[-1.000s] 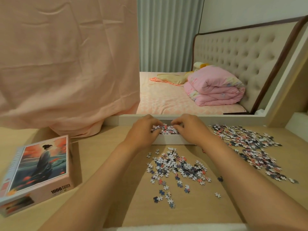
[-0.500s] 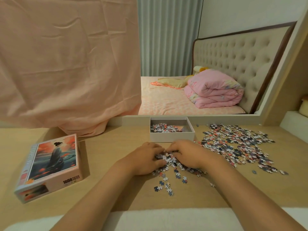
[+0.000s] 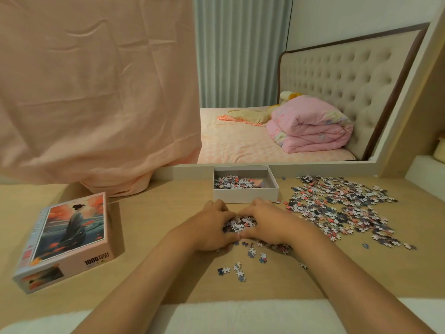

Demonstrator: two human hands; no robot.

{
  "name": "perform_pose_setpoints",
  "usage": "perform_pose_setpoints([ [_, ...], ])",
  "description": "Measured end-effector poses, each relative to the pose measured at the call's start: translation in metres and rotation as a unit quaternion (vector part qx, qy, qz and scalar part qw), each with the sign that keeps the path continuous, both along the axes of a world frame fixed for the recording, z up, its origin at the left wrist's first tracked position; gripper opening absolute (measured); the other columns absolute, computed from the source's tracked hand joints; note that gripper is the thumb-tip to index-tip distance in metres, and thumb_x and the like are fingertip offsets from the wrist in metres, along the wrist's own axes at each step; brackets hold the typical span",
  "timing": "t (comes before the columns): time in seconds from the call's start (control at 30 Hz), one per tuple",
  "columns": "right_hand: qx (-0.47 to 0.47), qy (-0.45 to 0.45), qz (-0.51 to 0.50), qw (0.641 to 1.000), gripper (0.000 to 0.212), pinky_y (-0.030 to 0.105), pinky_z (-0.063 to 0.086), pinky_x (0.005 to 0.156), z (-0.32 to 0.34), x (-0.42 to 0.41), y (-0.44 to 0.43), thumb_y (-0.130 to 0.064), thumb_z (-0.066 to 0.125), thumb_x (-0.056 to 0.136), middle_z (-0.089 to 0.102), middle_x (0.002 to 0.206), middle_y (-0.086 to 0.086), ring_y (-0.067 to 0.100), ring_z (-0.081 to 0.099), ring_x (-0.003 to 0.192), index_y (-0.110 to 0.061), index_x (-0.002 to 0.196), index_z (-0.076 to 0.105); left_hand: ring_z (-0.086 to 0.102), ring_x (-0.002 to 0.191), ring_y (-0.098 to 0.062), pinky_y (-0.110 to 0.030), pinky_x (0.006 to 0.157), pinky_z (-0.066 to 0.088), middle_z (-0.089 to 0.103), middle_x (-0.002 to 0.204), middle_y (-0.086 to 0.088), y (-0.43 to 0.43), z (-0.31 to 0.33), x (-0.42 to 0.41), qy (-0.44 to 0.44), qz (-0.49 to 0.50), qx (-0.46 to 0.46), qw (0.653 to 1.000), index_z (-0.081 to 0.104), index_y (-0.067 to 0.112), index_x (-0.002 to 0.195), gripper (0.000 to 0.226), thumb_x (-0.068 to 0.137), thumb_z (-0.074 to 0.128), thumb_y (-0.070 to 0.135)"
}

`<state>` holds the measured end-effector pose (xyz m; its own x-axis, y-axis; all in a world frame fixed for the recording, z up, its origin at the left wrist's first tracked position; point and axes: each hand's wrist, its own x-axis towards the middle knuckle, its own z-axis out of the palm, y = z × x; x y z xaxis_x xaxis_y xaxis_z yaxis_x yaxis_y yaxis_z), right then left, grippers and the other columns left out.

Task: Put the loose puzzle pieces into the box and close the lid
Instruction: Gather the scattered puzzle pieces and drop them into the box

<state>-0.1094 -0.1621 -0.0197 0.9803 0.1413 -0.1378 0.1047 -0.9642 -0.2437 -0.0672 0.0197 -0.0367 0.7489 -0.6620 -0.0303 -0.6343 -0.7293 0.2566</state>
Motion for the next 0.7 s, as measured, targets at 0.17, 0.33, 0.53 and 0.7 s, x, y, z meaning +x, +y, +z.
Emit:
perform_pose_setpoints([
  [0.17, 0.048, -0.057, -0.012, 0.997, 0.03, 0.03, 0.046, 0.082, 0.0, 0.0, 0.002, -0.036, 0.067, 0.092, 0.058, 0.114, -0.004, 0.019, 0.059, 0.103, -0.026, 0.12, 0.069, 0.049, 0.108, -0.017, -0.031, 0.094, 0.043, 0.048, 0.113, 0.003, -0.004, -0.005, 0.005, -0.019, 0.007, -0.06, 0.998, 0.061, 0.026, 0.129, 0.037, 0.093, 0.062, 0.035],
  [0.33, 0.09, -0.09, -0.013, 0.992, 0.017, 0.027, 0.051, 0.079, 0.0, 0.001, 0.0, -0.025, 0.069, 0.092, 0.072, 0.104, -0.003, 0.014, 0.064, 0.089, -0.024, 0.108, 0.075, 0.054, 0.084, -0.01, -0.021, 0.074, 0.042, 0.055, 0.099, 0.006, -0.006, -0.003, 0.005, -0.03, 0.028, -0.14, 0.989, 0.07, 0.026, 0.104, 0.019, 0.086, 0.072, 0.03],
  [0.53, 0.205, -0.083, -0.056, 0.974, 0.01, 0.024, 0.048, 0.065, 0.008, 0.008, -0.007, -0.027, 0.078, 0.084, 0.068, 0.078, -0.009, 0.007, 0.062, 0.069, -0.026, 0.093, 0.075, 0.061, 0.074, -0.009, -0.025, 0.069, 0.052, 0.066, 0.085, 0.009, -0.006, 0.002, 0.01, 0.053, 0.045, -0.218, 0.973, 0.068, 0.023, 0.09, 0.007, 0.086, 0.073, 0.024],
  [0.7, 0.257, -0.137, -0.092, 0.952, 0.016, 0.028, 0.053, 0.072, 0.036, 0.03, -0.016, -0.024, 0.079, 0.083, 0.07, 0.082, -0.008, 0.009, 0.064, 0.073, -0.021, 0.098, 0.075, 0.052, 0.064, -0.002, -0.016, 0.058, 0.037, 0.061, 0.077, 0.011, -0.011, 0.026, 0.037, 0.007, 0.059, -0.275, 0.959, 0.067, 0.023, 0.089, 0.004, 0.087, 0.071, 0.023],
])
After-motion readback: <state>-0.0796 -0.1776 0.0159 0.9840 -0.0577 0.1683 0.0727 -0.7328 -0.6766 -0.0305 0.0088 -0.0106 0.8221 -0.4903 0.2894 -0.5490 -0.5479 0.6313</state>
